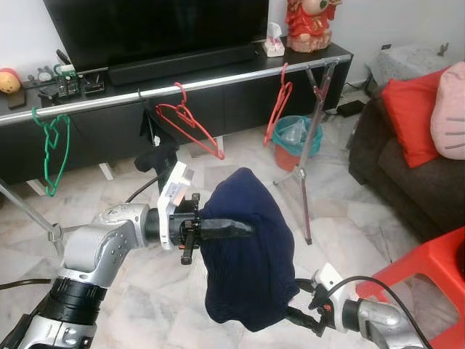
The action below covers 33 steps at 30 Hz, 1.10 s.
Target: Hang hanger
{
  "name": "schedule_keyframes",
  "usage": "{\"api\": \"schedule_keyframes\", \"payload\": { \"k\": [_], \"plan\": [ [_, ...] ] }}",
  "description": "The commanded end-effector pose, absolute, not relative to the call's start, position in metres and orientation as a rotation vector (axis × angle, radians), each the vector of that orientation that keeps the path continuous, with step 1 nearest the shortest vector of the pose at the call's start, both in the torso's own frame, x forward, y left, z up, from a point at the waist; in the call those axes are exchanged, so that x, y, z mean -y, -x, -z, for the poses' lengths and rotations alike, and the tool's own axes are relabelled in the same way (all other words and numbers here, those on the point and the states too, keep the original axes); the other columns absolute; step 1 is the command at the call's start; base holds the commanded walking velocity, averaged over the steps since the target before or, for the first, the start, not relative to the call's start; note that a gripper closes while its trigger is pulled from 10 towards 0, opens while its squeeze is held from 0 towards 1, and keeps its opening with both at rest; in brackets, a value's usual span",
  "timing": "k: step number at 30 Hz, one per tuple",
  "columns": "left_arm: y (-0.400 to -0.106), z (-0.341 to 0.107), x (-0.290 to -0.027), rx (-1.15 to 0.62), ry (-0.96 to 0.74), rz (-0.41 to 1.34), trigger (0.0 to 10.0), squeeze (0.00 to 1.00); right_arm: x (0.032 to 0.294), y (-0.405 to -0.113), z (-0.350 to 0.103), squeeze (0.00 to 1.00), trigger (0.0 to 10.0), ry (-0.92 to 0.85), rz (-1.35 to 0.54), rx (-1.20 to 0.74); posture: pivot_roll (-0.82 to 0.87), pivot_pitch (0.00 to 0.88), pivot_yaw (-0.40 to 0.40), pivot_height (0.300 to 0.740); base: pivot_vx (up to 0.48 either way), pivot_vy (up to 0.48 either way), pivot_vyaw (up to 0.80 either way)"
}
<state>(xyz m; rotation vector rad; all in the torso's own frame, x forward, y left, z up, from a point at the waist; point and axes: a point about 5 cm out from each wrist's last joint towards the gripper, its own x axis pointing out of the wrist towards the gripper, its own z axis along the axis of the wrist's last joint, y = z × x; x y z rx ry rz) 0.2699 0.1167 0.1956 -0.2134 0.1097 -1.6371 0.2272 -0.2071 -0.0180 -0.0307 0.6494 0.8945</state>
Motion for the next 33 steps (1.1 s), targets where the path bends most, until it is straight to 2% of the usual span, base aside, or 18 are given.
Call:
{"api": "schedule_keyframes", "payload": {
  "k": [1,9,10,11,12,13,20,33],
  "plan": [
    [-0.266,-0.207,-0.117,-0.069,0.198,1.678,10.0,0.0,0.208,-0.224,0.02,0.0,10.0,0.04,-0.894,-0.663,0.01,0.031,0.052,0.74,0.0,0.0,0.0],
    [-0.261,-0.213,-0.117,-0.055,0.193,1.709,10.0,0.0,0.207,-0.23,0.017,0.0,10.0,0.011,-0.848,-0.623,0.02,0.03,0.055,0.74,0.0,0.0,0.0],
    [-0.26,-0.214,-0.116,-0.055,0.194,1.715,10.0,0.0,0.208,-0.231,0.017,0.0,4.0,0.009,-0.837,-0.619,0.02,0.029,0.054,0.74,0.0,0.0,0.0],
    [-0.258,-0.215,-0.116,-0.056,0.195,1.722,10.0,0.0,0.209,-0.232,0.017,0.0,2.1,0.01,-0.825,-0.617,0.02,0.03,0.054,0.74,0.0,0.0,0.0],
    [-0.258,-0.215,-0.116,-0.057,0.195,1.724,10.0,0.0,0.209,-0.233,0.017,0.0,1.7,0.013,-0.821,-0.616,0.02,0.03,0.054,0.74,0.0,0.0,0.0],
    [-0.257,-0.215,-0.116,-0.058,0.196,1.725,10.0,0.0,0.211,-0.233,0.017,0.0,10.0,0.029,-0.809,-0.618,0.02,0.03,0.053,0.74,0.0,0.0,0.0],
    [-0.255,-0.216,-0.115,-0.058,0.199,1.736,10.0,0.0,0.212,-0.234,0.017,0.0,10.0,-0.001,-0.796,-0.622,0.02,0.027,0.053,0.74,0.0,0.0,0.0],
    [-0.251,-0.217,-0.113,-0.059,0.207,1.754,10.0,0.0,0.2,-0.227,0.014,0.0,10.0,-0.112,-0.997,-0.645,0.02,0.018,0.053,0.74,0.0,0.0,0.0]
  ]
}}
